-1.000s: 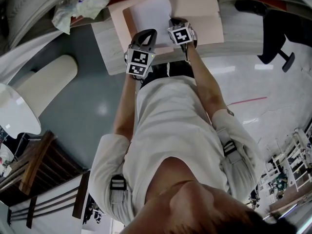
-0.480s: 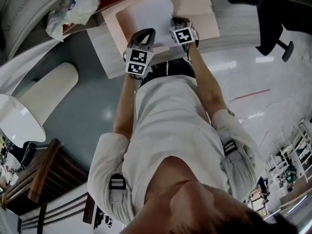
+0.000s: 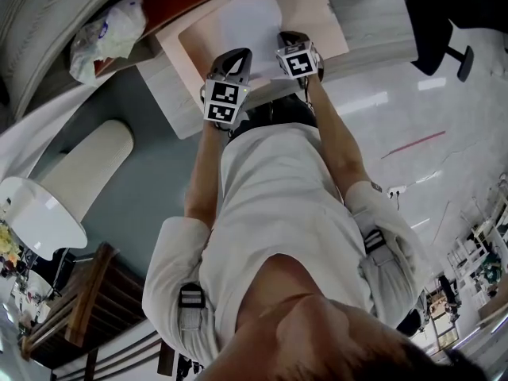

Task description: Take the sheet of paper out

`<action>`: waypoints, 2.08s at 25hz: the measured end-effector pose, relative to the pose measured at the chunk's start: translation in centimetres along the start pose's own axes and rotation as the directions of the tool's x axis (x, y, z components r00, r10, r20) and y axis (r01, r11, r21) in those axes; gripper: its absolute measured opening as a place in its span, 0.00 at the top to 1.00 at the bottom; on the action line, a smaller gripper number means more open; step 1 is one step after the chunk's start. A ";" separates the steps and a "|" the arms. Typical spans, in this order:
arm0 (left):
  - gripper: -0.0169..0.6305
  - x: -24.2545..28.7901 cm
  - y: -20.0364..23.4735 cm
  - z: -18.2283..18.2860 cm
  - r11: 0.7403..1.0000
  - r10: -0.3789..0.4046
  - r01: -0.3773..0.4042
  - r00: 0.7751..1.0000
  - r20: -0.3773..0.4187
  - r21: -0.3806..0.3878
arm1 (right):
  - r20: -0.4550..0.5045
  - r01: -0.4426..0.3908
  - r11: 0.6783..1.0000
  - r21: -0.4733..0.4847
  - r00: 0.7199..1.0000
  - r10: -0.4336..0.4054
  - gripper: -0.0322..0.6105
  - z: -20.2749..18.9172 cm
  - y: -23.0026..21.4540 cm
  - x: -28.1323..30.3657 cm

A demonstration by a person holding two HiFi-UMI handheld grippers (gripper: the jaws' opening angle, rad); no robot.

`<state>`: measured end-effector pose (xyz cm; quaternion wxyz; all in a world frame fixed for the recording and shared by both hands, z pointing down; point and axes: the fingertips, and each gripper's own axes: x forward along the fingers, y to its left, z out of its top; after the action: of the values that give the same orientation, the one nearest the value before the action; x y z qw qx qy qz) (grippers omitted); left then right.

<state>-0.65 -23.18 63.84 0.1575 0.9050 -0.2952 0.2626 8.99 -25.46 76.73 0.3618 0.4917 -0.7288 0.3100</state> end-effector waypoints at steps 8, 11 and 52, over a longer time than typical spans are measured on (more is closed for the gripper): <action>0.95 -0.3 -1.2 1.1 0.999 -0.033 0.032 0.999 0.019 0.025 | 0.080 0.010 1.000 -0.005 0.997 -0.009 0.92 1.3 0.3 -3.0; 0.95 -0.7 -1.6 1.4 0.999 -0.040 0.040 0.999 0.029 0.024 | 0.109 0.027 1.000 0.000 0.994 -0.027 0.92 1.8 0.1 -4.1; 0.95 -15.5 -2.4 10.4 0.994 0.095 -0.106 0.933 0.346 0.010 | 0.495 0.059 0.975 -0.213 0.867 0.056 0.92 11.4 9.7 -24.0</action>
<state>-5.90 -18.90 46.31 0.0766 0.9230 -0.3603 0.1117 3.42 -19.68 49.57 0.2140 0.5122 -0.8270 0.0894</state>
